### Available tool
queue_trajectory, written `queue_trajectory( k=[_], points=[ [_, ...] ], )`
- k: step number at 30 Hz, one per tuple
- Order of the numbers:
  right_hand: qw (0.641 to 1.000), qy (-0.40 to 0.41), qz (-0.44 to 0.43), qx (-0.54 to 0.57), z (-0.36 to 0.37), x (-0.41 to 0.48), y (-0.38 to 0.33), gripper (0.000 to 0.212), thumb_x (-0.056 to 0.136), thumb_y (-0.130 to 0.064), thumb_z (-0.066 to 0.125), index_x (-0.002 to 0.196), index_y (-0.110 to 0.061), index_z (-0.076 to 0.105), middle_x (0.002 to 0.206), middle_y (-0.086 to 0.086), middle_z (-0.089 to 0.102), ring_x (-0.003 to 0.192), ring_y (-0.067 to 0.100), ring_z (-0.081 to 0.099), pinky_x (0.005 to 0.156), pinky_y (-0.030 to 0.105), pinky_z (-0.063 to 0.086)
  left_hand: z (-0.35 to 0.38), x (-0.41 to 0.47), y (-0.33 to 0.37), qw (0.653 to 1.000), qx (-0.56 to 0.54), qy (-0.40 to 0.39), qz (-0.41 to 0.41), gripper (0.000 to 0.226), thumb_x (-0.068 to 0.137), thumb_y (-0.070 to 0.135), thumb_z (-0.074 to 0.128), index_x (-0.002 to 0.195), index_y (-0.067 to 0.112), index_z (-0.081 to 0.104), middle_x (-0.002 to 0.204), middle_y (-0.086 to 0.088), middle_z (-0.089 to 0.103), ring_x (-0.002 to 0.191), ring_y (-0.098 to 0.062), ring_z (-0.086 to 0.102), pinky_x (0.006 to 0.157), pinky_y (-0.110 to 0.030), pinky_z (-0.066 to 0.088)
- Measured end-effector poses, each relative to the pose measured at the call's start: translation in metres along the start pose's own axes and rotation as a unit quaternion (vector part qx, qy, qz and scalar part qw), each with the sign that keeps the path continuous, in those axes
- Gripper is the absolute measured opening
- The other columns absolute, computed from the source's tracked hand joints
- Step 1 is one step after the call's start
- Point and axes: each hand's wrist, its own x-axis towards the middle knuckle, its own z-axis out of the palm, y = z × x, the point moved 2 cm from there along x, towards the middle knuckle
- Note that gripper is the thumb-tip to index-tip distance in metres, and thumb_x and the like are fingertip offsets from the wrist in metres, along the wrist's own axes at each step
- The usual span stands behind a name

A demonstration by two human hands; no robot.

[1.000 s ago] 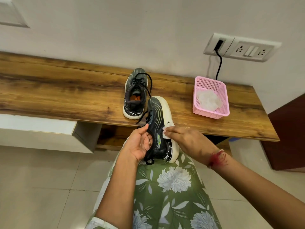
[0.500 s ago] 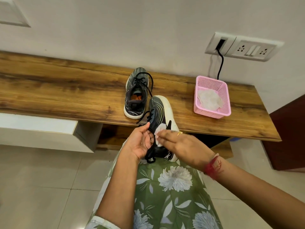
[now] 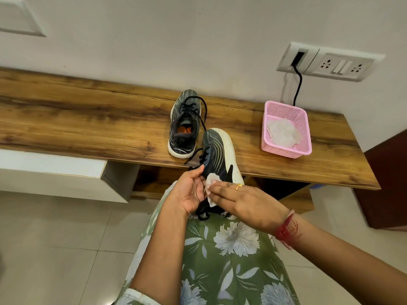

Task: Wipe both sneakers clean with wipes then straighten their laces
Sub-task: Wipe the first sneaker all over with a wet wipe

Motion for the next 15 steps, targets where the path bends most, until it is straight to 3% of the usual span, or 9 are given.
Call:
queue_trajectory(
  k=[3, 5, 7, 12, 15],
  points=[
    [0.993, 0.017, 0.112, 0.045, -0.001, -0.003, 0.017, 0.064, 0.061, 0.006, 0.078, 0.122, -0.005, 0.060, 0.125, 0.013, 0.059, 0.112, 0.024, 0.059, 0.094, 0.027, 0.039, 0.001, 0.001, 0.002, 1.000, 0.003, -0.004, 0.015, 0.035, 0.101, 0.026, 0.037, 0.095, 0.003, 0.064, 0.073, -0.008, 0.072, 0.063, -0.014, 0.069, 0.064, -0.023, 0.057],
    [0.997, 0.002, 0.063, 0.040, -0.001, -0.003, 0.008, 0.058, 0.067, 0.004, 0.075, 0.122, -0.005, 0.059, 0.126, 0.013, 0.059, 0.114, 0.025, 0.058, 0.095, 0.026, 0.039, 0.000, -0.001, 0.002, 1.000, 0.005, -0.001, 0.016, 0.035, 0.100, 0.027, 0.039, 0.098, 0.003, 0.065, 0.081, -0.010, 0.073, 0.072, -0.016, 0.069, 0.081, -0.028, 0.052],
    [0.999, -0.019, -0.018, 0.019, 0.000, -0.005, -0.003, 0.042, 0.079, -0.002, 0.058, 0.121, -0.007, 0.061, 0.125, 0.011, 0.060, 0.115, 0.023, 0.058, 0.095, 0.026, 0.043, -0.003, 0.001, 0.000, 1.000, 0.004, 0.008, 0.010, 0.033, 0.099, 0.026, 0.042, 0.101, 0.002, 0.064, 0.087, -0.012, 0.070, 0.079, -0.019, 0.065, 0.089, -0.030, 0.047],
    [0.993, 0.013, 0.094, 0.071, -0.003, -0.002, 0.018, 0.065, 0.061, 0.009, 0.076, 0.122, -0.005, 0.059, 0.126, 0.013, 0.059, 0.113, 0.025, 0.059, 0.089, 0.034, 0.051, 0.000, 0.001, 0.000, 1.000, -0.006, -0.005, 0.013, 0.035, 0.099, 0.027, 0.040, 0.098, 0.004, 0.066, 0.078, -0.009, 0.073, 0.069, -0.015, 0.069, 0.071, -0.026, 0.054],
    [0.999, -0.022, -0.005, 0.035, -0.001, -0.001, 0.001, 0.052, 0.069, -0.002, 0.066, 0.120, -0.007, 0.061, 0.124, 0.009, 0.061, 0.114, 0.022, 0.058, 0.097, 0.027, 0.038, -0.004, 0.004, 0.000, 1.000, -0.001, 0.004, 0.011, 0.033, 0.099, 0.028, 0.042, 0.099, 0.003, 0.064, 0.080, -0.011, 0.072, 0.069, -0.017, 0.069, 0.073, -0.027, 0.055]
  ],
)
